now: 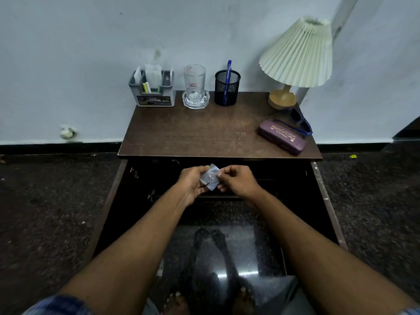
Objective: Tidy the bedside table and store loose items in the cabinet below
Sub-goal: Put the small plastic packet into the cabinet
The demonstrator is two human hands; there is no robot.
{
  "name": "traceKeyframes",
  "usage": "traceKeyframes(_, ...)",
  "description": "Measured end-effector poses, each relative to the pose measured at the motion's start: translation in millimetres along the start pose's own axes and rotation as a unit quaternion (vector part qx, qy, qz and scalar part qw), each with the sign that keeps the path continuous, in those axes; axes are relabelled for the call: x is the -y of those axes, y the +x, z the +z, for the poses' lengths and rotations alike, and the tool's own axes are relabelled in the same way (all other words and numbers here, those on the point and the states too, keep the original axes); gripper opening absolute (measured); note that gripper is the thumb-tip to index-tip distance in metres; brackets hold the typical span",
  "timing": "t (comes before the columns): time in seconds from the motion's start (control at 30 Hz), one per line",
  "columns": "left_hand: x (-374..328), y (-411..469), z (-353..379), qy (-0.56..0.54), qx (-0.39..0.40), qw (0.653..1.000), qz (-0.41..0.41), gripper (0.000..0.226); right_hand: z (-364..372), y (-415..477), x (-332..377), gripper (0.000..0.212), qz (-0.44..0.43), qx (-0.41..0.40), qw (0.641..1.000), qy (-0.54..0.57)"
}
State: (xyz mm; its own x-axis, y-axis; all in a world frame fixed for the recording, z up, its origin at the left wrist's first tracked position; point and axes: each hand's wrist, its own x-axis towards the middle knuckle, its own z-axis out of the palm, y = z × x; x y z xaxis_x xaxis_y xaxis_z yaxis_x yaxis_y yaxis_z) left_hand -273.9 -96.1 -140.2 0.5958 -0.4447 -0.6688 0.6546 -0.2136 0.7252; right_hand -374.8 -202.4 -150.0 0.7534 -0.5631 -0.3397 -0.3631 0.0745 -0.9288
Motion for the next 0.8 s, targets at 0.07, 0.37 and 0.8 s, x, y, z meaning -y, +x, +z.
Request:
traceKeyframes(0.07,5,5,-1,-0.012,-0.017,0.999,-0.031,0.014,3,2,-5,0.010,0.013,0.023,1.000,-0.003)
traceKeyframes(0.37,16,16,-5,0.144,-0.081,0.985,0.043,0.024,-2,14,-17,0.013,0.063,0.014,0.998,-0.003)
traceKeyframes(0.8,28,35,-1,0.092,-0.074,0.992,0.045,0.009,-7,30,-25,0.005,0.114,0.014,0.992,0.059)
